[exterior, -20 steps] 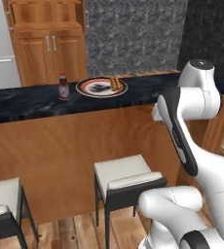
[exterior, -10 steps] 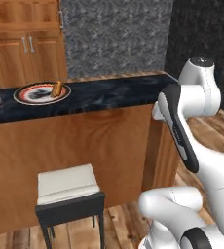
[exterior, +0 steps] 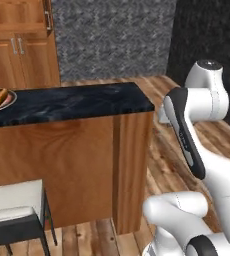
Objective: Move the hot dog bun to the plate on the dining table and place the condiment next to that plate. Then navigate to the fridge and take the sausage and place it on the plate as well.
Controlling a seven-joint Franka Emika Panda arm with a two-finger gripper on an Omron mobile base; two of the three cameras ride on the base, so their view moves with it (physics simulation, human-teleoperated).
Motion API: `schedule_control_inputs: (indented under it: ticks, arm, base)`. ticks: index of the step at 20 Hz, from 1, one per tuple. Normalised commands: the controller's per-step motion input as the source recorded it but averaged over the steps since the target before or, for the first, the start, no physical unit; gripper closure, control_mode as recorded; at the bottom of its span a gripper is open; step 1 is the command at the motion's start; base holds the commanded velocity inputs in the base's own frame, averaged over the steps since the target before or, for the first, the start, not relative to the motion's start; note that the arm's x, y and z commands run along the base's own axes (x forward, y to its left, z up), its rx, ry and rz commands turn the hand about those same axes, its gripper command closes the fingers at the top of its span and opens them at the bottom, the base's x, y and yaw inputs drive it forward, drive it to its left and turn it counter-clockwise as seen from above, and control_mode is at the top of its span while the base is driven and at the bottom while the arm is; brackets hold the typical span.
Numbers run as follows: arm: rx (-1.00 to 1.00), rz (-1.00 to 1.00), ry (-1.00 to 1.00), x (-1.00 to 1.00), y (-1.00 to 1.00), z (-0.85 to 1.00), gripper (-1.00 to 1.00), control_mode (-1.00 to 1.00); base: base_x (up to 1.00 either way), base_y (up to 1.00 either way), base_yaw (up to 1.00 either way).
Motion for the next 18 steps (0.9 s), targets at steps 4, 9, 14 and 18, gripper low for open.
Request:
schedule_control_inputs:
  ticks: [4, 9, 14, 18]
  arm:
    - [0.0, 0.0, 0.0, 0.0, 0.0, 0.0, -1.0, 1.0]
    - [0.0, 0.0, 0.0, 0.0, 0.0, 0.0, -1.0, 1.0]
    - [0.0, 0.0, 0.0, 0.0, 0.0, 0.0, -1.0, 1.0]
    - [0.0, 0.0, 0.0, 0.0, 0.0, 0.0, -1.0, 1.0]
  base:
    - [0.92, -1.0, 0.28]
    - [1.0, -0.99, 0.33]
    - [1.0, -0.81, 0.41]
    - [1.0, -0.73, 0.44]
